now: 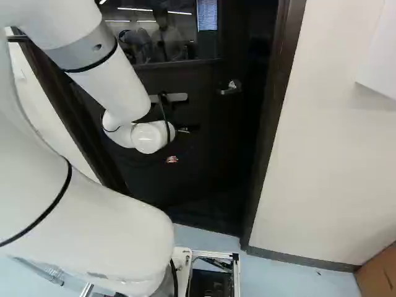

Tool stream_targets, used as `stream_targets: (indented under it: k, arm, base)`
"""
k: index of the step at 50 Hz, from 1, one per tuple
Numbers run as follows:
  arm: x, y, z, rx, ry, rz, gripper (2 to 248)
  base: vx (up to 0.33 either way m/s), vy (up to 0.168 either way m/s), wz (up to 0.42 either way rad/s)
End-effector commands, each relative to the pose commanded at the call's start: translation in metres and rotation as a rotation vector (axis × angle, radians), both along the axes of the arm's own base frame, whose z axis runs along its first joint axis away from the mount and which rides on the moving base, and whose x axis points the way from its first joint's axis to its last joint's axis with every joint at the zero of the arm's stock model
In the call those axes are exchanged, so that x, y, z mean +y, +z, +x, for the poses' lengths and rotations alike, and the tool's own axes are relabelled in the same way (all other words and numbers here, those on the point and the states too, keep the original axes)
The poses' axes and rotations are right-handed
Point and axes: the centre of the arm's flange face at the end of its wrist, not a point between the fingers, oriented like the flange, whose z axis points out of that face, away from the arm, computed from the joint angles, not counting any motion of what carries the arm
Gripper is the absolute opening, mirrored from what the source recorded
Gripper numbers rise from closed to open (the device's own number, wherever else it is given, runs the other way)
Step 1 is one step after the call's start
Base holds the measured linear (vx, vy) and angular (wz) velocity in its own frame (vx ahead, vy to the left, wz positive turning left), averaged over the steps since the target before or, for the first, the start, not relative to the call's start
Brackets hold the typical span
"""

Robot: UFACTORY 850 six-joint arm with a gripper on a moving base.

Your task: Open the door and move inside

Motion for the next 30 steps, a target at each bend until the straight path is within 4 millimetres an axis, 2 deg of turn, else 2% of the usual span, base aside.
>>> stream_targets:
  k: [10, 30]
  arm:
    - [0.0, 0.0, 0.0, 0.0, 0.0, 0.0, 247]
    - [0.0, 0.0, 0.0, 0.0, 0.0, 0.0, 247]
  base:
    - [0.082, 0.007, 0.0]
    - [0.006, 0.001, -0.004]
